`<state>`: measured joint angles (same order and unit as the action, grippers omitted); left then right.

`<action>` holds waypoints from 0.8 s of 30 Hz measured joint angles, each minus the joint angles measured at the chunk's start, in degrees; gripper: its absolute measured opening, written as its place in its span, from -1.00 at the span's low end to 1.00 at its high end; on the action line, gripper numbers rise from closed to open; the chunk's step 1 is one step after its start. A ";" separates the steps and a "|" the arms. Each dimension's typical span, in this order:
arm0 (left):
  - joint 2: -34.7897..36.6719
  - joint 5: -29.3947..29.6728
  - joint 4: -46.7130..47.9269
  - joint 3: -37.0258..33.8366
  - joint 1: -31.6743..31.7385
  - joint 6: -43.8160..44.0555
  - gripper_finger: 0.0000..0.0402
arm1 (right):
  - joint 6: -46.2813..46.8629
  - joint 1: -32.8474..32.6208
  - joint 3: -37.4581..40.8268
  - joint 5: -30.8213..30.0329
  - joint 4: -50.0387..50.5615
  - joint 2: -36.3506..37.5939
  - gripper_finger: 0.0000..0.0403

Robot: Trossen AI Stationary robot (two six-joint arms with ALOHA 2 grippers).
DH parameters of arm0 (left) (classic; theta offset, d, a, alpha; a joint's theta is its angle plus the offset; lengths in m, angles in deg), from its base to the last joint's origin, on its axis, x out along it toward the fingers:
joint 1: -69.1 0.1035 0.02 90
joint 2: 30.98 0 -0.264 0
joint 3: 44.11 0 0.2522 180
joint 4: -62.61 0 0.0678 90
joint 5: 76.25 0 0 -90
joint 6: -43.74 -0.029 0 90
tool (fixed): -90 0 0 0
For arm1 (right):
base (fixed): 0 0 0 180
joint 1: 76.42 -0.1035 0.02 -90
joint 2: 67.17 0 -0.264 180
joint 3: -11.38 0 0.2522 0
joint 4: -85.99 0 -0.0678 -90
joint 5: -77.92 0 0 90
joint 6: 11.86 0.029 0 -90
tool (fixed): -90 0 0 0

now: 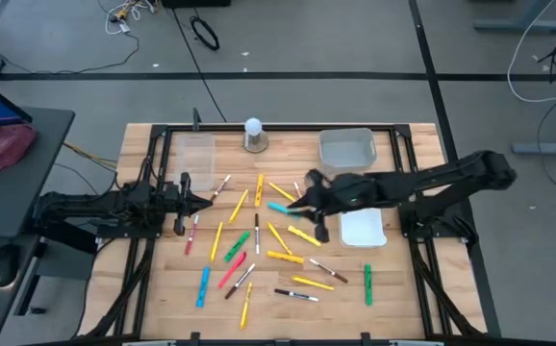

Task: Pick & Place Markers
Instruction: Put the yellow highlighter pen into the white bin

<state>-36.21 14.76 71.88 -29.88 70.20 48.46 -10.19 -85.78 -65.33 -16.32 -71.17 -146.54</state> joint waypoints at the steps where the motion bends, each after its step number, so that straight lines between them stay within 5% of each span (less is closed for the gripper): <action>1: 0.00 0.00 -0.02 0.00 0.00 0.14 -0.93 | 0.15 -0.30 -2.39 1.30 2.57 -1.88 -0.53; 9: 0.00 0.00 -0.34 -0.01 0.00 6.67 -0.93 | 9.88 -1.29 -14.09 14.28 6.05 -15.40 0.01; 24: 0.00 1.97 -0.29 0.00 0.00 6.87 -0.93 | 14.27 -2.14 -30.28 8.95 34.52 -34.90 0.19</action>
<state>-36.21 16.74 71.59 -29.88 70.20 55.34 4.08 -87.93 -95.61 -7.37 -36.65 -181.44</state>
